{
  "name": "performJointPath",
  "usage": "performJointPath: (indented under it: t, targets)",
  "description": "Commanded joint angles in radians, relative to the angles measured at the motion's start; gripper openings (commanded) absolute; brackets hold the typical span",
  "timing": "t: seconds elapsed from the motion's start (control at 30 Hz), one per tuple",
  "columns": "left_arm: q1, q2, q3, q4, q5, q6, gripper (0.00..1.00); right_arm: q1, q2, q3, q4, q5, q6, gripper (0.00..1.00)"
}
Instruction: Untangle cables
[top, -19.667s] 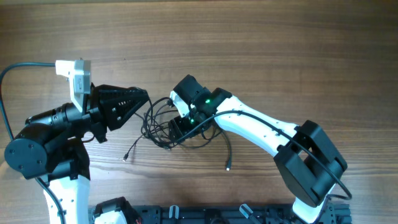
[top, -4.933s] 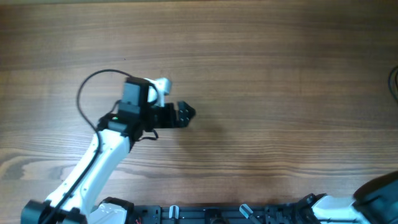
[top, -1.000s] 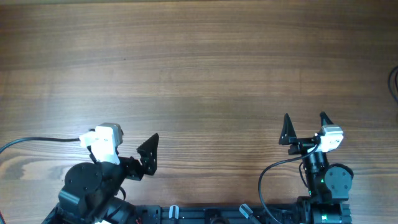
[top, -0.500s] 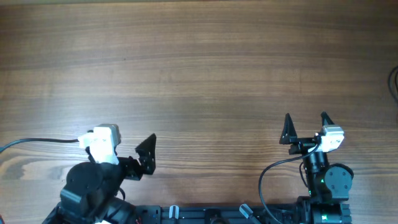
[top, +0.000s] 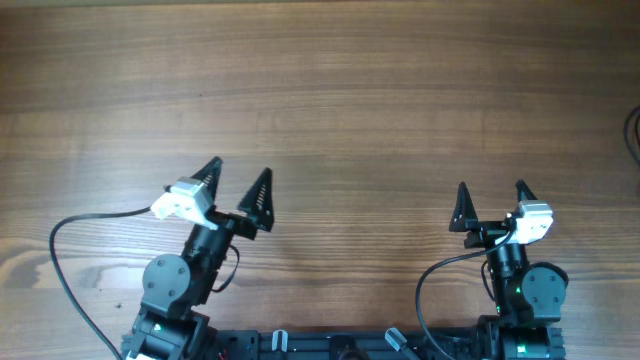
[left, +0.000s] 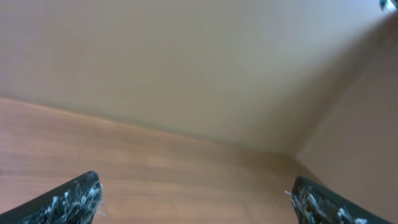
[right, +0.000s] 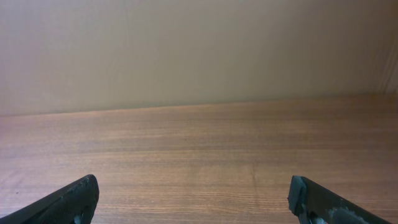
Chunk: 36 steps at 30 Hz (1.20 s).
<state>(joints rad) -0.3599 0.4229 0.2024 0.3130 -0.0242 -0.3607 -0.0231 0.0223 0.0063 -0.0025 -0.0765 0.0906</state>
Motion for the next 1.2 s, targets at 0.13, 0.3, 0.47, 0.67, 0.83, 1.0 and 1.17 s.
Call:
performJointPath:
  t: [0.13, 0.3, 0.47, 0.67, 0.83, 1.0, 1.17]
  targets:
    - [0.191, -0.175, -0.053, 0.023, 0.009, -0.014, 1.00, -0.004, -0.002, -0.001, 0.003, 0.018, 0.014, 1.00]
    - [0.258, -0.310, -0.054, -0.089, 0.009, -0.014, 1.00, -0.004, -0.002, -0.001, 0.003, 0.018, 0.014, 1.00]
    - [0.320, -0.404, -0.055, -0.220, 0.008, -0.014, 1.00, -0.004, -0.002, -0.001, 0.003, 0.018, 0.014, 1.00]
    - [0.332, -0.420, -0.120, -0.247, 0.005, -0.014, 1.00, -0.004, -0.002, -0.001, 0.003, 0.018, 0.014, 1.00]
    - [0.332, -0.420, -0.196, -0.177, 0.026, -0.010, 1.00, -0.004, -0.002, -0.001, 0.003, 0.018, 0.014, 1.00]
    - [0.332, -0.420, -0.196, -0.304, -0.008, 0.019, 1.00, -0.004, -0.002, -0.001, 0.003, 0.018, 0.014, 1.00]
    - [0.333, -0.420, -0.196, -0.383, -0.023, 0.044, 1.00, -0.004, -0.002, -0.001, 0.003, 0.018, 0.014, 1.00]
